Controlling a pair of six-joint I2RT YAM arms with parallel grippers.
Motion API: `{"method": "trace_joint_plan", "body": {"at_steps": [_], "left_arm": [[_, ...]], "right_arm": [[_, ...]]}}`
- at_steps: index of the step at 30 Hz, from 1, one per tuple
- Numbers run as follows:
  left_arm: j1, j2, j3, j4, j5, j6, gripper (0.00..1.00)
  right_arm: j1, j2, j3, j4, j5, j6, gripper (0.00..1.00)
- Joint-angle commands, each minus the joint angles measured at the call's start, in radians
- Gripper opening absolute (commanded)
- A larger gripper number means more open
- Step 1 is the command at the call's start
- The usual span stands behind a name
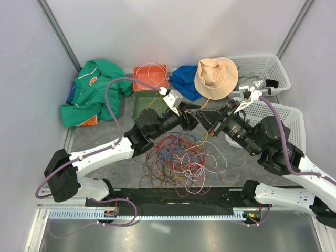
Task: Untangle the cables
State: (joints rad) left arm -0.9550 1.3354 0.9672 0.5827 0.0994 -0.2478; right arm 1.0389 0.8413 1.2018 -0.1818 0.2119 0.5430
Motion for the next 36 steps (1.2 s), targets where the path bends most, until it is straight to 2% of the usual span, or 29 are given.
{"method": "trace_joint_plan", "body": {"at_steps": [1,2,4,5,6,9,11,14,20,28,36], "left_arm": [[-0.001,0.028,0.010,0.095,0.049,-0.002,0.27],[-0.001,0.027,0.011,0.089,0.036,-0.001,0.05],[-0.001,0.012,0.016,0.065,-0.004,0.008,0.02],[-0.001,0.005,0.018,0.052,-0.016,0.015,0.02],[-0.001,-0.004,0.031,0.013,-0.036,0.024,0.02],[0.007,-0.041,0.114,-0.104,-0.133,0.050,0.02],[0.018,-0.064,0.169,-0.226,-0.184,0.061,0.02],[0.036,-0.087,0.299,-0.369,-0.231,0.082,0.02],[0.047,-0.096,0.574,-0.495,-0.354,0.207,0.02],[0.101,-0.024,0.826,-0.547,-0.489,0.343,0.02],[0.245,0.071,0.965,-0.577,-0.469,0.361,0.02]], "right_arm": [[0.004,-0.010,0.035,0.015,-0.011,-0.003,0.00],[0.006,-0.014,0.033,0.016,-0.002,-0.005,0.00],[0.006,-0.031,0.022,0.008,0.012,-0.020,0.00],[0.006,-0.039,0.016,0.004,0.021,-0.024,0.05],[0.006,-0.057,0.004,0.005,0.046,-0.038,0.35],[0.006,-0.102,-0.013,-0.013,0.122,-0.051,0.87],[0.006,-0.126,-0.021,-0.039,0.174,-0.061,0.98],[0.006,-0.194,-0.053,-0.054,0.266,-0.071,0.98],[0.006,-0.329,-0.163,-0.064,0.385,-0.067,0.98],[0.007,-0.387,-0.263,-0.096,0.417,-0.043,0.98],[0.006,-0.407,-0.383,-0.108,0.426,-0.009,0.98]]}}
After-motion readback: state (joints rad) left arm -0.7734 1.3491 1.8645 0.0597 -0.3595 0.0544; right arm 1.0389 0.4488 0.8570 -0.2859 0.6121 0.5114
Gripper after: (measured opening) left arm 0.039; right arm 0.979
